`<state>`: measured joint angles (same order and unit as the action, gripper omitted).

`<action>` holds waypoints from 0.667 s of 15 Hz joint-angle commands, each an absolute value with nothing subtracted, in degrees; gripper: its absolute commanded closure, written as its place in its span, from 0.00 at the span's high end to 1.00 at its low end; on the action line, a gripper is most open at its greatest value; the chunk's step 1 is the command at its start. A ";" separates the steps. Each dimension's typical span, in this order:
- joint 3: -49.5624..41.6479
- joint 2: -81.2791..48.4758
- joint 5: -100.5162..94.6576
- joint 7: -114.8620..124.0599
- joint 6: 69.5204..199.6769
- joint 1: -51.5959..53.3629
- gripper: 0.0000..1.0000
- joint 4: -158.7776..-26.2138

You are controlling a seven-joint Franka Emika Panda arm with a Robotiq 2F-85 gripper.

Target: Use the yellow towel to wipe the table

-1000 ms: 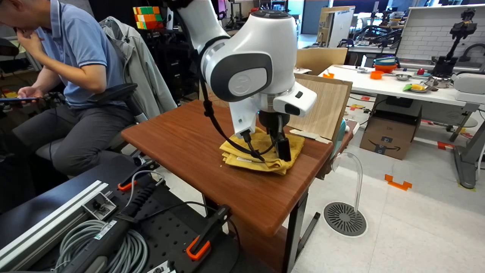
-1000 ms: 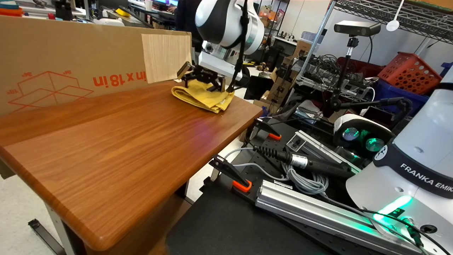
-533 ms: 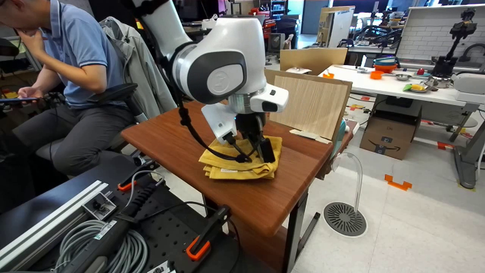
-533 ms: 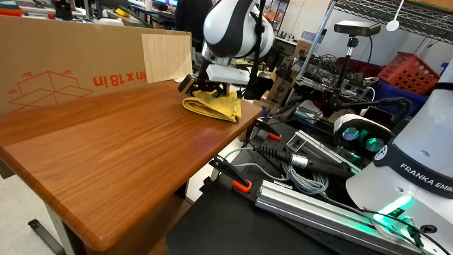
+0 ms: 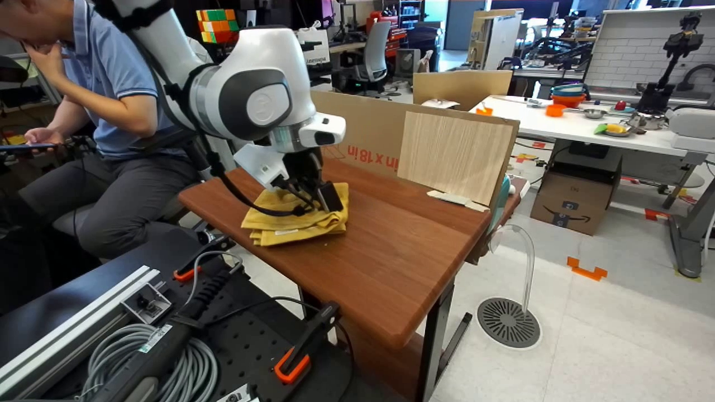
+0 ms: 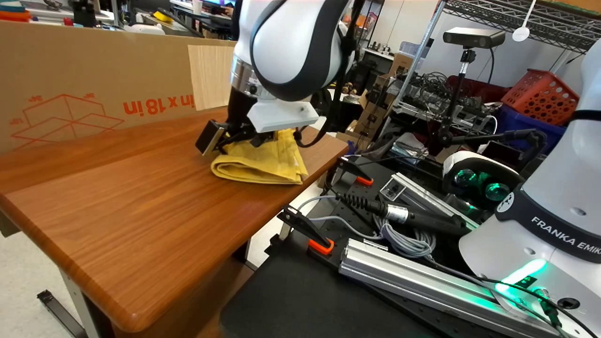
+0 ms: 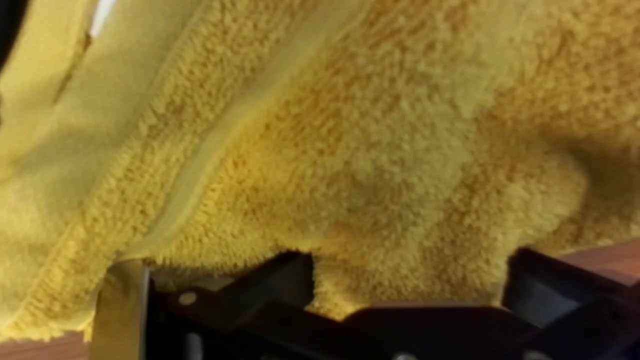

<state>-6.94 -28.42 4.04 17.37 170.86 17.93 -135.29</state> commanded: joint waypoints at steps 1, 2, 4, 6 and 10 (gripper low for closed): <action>-8.85 -31.89 2.91 26.24 174.00 28.99 1.00 -134.23; -9.14 -32.54 3.22 27.98 173.86 31.16 1.00 -133.01; -9.22 -32.17 3.41 29.73 172.79 33.77 1.00 -132.55; -9.48 -29.37 3.22 29.87 173.82 35.73 1.00 -135.01; -12.01 -21.14 3.73 29.77 179.39 39.43 1.00 -142.55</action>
